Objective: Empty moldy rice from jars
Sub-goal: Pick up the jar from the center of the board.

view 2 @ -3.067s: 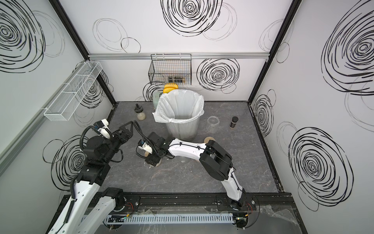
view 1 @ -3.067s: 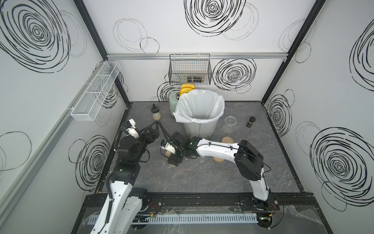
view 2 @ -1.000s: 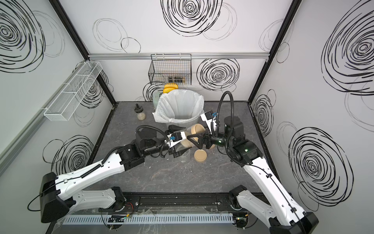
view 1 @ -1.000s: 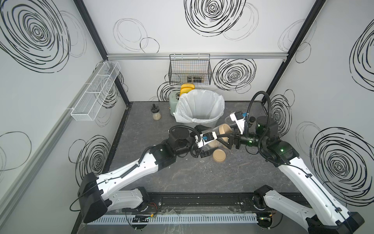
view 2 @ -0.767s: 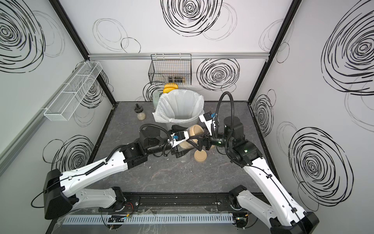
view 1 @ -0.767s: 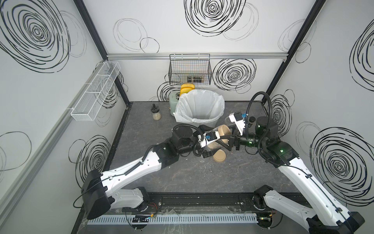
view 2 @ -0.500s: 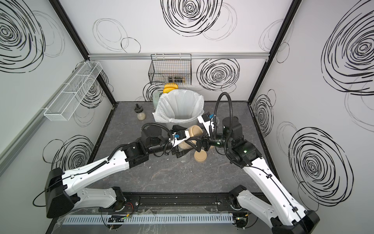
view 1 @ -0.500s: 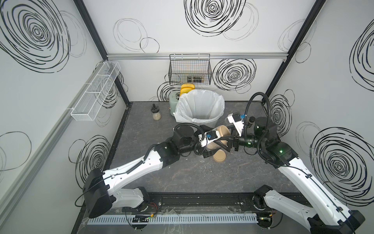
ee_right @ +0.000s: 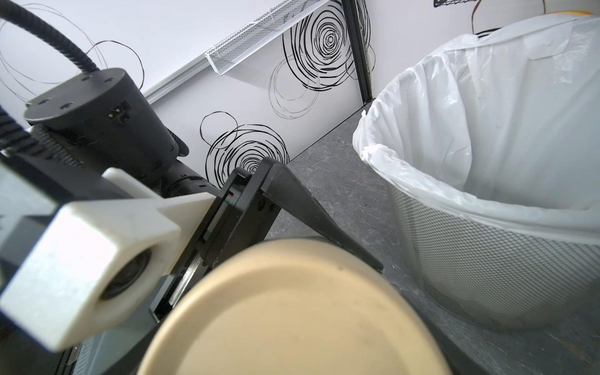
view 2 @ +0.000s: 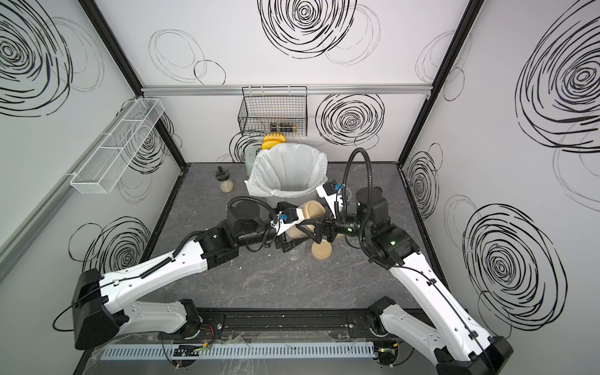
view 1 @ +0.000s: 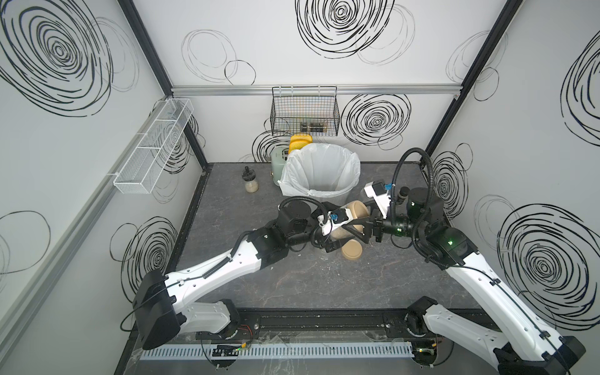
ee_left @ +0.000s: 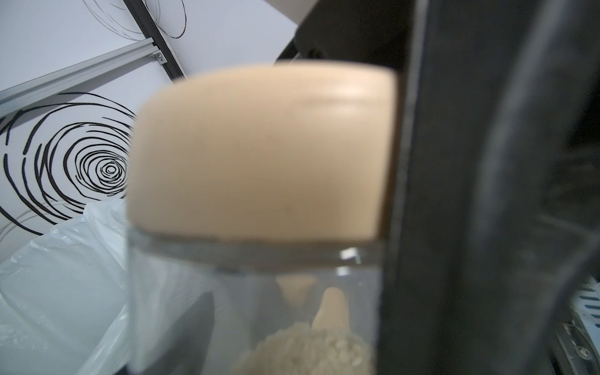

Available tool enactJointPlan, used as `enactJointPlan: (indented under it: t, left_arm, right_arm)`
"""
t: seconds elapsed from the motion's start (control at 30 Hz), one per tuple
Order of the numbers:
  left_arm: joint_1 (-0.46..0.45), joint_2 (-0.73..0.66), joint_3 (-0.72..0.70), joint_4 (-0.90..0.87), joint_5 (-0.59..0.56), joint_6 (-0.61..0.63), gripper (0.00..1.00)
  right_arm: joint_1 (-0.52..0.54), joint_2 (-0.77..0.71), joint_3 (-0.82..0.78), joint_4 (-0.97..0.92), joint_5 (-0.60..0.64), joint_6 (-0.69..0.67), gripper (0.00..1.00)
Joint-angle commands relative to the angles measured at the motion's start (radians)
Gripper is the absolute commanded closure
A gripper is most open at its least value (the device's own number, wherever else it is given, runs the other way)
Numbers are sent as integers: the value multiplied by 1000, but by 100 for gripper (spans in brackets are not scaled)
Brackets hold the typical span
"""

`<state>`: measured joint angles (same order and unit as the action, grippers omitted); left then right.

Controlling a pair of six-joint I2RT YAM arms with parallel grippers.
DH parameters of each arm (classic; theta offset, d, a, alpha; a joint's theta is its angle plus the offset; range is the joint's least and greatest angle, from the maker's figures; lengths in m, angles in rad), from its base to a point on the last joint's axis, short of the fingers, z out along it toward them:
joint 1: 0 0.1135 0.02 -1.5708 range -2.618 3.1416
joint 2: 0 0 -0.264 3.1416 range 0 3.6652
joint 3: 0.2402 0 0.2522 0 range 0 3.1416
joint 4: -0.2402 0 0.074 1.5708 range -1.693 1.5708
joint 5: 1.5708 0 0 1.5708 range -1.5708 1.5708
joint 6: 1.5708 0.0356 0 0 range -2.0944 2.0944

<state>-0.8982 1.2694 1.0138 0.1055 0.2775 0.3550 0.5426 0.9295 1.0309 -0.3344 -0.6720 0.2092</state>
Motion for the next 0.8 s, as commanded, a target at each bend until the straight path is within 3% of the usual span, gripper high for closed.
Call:
enactJointPlan:
  t: [0.0, 0.23, 0.77]
  left_arm:
    - [-2, -20, -9, 199, 64, -45, 33]
    - [10, -40, -52, 267, 64, -108, 39]
    - [113, -111, -163, 450, 103, -300, 43]
  right_arm:
    - [31, -4, -2, 64, -68, 4, 44]
    - [32, -8, 0, 69, -43, 6, 0]
    - [5, -53, 3, 22, 24, 2, 2]
